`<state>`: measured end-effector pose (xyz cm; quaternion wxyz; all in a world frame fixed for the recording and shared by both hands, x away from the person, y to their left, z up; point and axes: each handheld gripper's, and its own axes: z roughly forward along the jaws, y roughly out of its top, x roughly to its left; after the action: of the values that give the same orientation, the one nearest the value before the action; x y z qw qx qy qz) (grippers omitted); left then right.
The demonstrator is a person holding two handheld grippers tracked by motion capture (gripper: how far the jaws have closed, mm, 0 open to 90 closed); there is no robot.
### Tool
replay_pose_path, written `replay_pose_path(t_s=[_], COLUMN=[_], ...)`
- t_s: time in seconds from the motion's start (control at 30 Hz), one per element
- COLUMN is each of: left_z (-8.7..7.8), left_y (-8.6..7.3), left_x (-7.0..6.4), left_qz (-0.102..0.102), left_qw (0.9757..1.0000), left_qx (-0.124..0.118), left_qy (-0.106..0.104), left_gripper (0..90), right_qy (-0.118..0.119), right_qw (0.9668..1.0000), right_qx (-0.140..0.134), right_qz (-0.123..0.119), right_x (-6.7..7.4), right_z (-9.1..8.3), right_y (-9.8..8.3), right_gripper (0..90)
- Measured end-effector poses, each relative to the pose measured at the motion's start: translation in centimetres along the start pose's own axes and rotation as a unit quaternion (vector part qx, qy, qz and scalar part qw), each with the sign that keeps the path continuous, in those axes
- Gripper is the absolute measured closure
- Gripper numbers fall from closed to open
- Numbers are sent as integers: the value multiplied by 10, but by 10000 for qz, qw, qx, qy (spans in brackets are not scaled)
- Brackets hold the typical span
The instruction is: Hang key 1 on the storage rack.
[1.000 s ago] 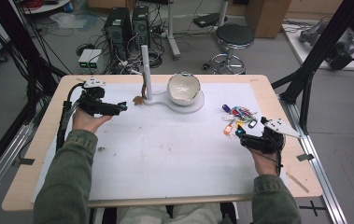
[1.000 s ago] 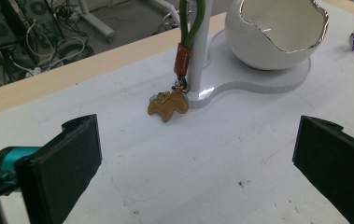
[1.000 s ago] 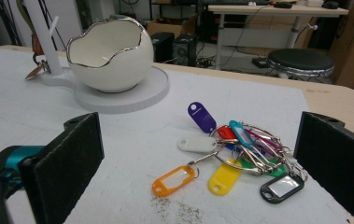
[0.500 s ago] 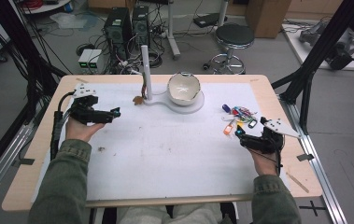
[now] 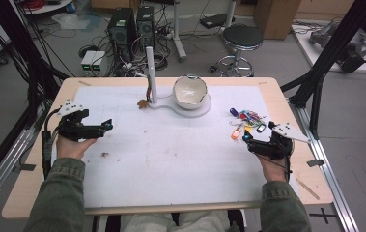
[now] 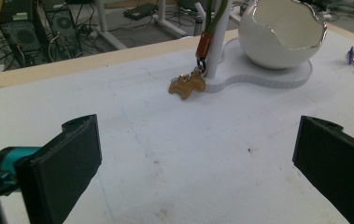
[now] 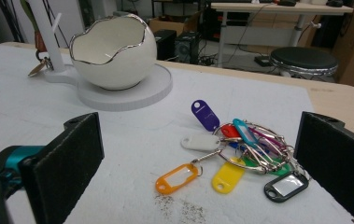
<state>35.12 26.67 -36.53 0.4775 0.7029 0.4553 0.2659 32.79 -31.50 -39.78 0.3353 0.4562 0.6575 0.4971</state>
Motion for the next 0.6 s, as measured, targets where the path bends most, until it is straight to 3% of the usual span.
replay_pose_path(t_s=[0.6], left_z=[-26], left_y=[-28], left_x=[8], left_qz=[-229], left_qw=[9993], left_qx=[-280], left_qy=[99], left_gripper=[17], right_qy=[-1], right_qw=[10000], right_qx=[18], right_qz=[-7], right_x=[2], right_z=[1], right_y=[-1], right_gripper=[4])
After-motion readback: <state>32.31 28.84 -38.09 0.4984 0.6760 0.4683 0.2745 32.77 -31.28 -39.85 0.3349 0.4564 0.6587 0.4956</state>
